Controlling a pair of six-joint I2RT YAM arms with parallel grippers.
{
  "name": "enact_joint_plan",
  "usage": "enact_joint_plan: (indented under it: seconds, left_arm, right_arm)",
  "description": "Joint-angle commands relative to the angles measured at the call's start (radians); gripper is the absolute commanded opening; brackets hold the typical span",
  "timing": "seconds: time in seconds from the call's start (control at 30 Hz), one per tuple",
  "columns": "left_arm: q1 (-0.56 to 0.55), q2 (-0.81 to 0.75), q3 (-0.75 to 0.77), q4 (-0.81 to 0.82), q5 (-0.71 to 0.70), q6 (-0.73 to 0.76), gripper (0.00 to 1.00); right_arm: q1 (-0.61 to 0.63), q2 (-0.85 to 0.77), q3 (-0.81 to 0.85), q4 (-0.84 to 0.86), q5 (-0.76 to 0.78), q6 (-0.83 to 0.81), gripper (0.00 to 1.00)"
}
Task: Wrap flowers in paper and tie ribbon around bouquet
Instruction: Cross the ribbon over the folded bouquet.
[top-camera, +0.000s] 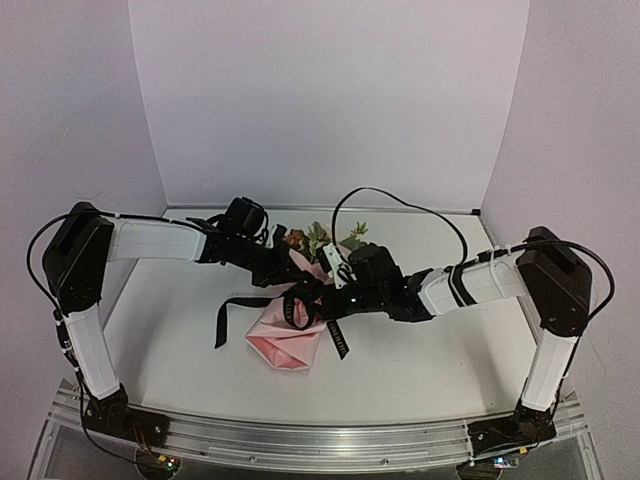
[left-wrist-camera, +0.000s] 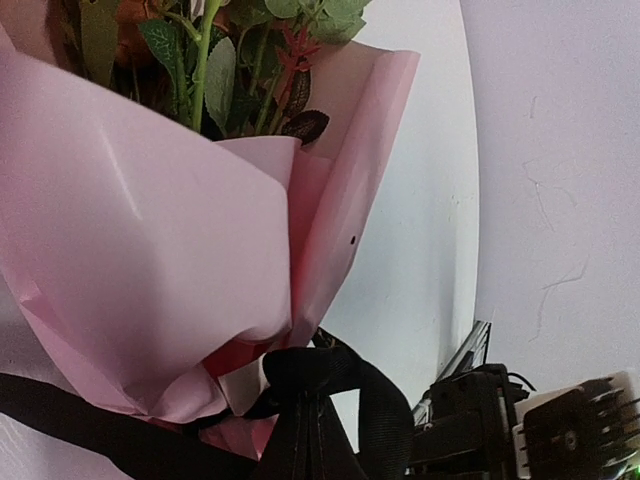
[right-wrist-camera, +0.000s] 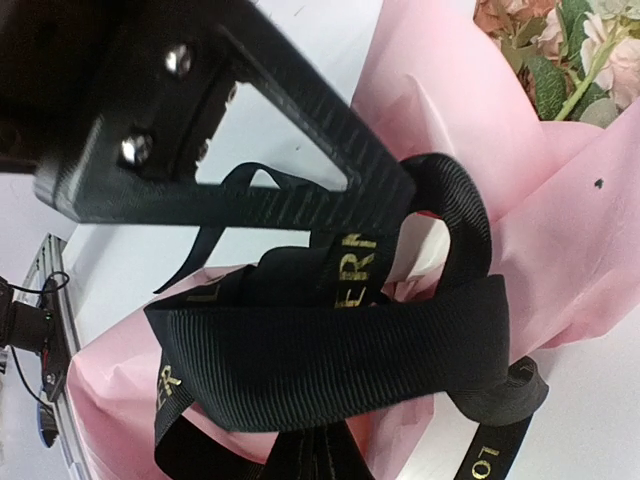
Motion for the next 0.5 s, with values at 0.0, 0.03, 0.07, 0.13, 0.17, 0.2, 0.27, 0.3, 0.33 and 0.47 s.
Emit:
enact_joint_plan:
  seconds: [0.0, 0.03, 0.07, 0.13, 0.17, 0.2, 0.27, 0.3, 0.33, 0.47]
  left_arm:
    - [-0.002, -0.082, -0.053, 0.076, -0.006, 0.036, 0.00]
    - [-0.007, -0.091, -0.070, 0.088, -0.004, 0.037, 0.00]
    - [-0.015, -0.101, -0.088, 0.102, -0.004, 0.039, 0.00]
    - [-0.033, -0.118, -0.131, 0.125, 0.006, 0.041, 0.00]
    - [-0.043, -0.129, -0.150, 0.136, 0.009, 0.044, 0.00]
    - [-0.052, -0.141, -0.176, 0.148, 0.010, 0.046, 0.00]
    - [-0.078, -0.162, -0.225, 0.160, 0.008, 0.050, 0.00]
    - [-0.090, -0.171, -0.250, 0.194, 0.006, 0.052, 0.00]
    - [-0.102, -0.177, -0.268, 0.210, 0.002, 0.057, 0.00]
    - [-0.126, -0.187, -0.314, 0.236, -0.025, 0.067, 0.00]
  right_arm:
    - [-0.006, -0.071, -0.033, 0.027, -0.038, 0.120, 0.00]
    - [-0.004, -0.074, -0.042, 0.027, -0.047, 0.142, 0.00]
    - [0.000, -0.076, -0.053, 0.027, -0.052, 0.163, 0.00]
    - [0.018, -0.080, -0.084, 0.031, -0.049, 0.181, 0.00]
    - [0.027, -0.083, -0.097, 0.032, -0.044, 0.185, 0.00]
    - [0.037, -0.089, -0.113, 0.033, -0.038, 0.190, 0.00]
    - [0.049, -0.102, -0.142, 0.033, -0.028, 0.210, 0.00]
    - [0.051, -0.109, -0.154, 0.033, -0.025, 0.225, 0.00]
    - [0.051, -0.115, -0.163, 0.032, -0.020, 0.237, 0.00]
    - [0.051, -0.128, -0.165, 0.011, -0.016, 0.296, 0.00]
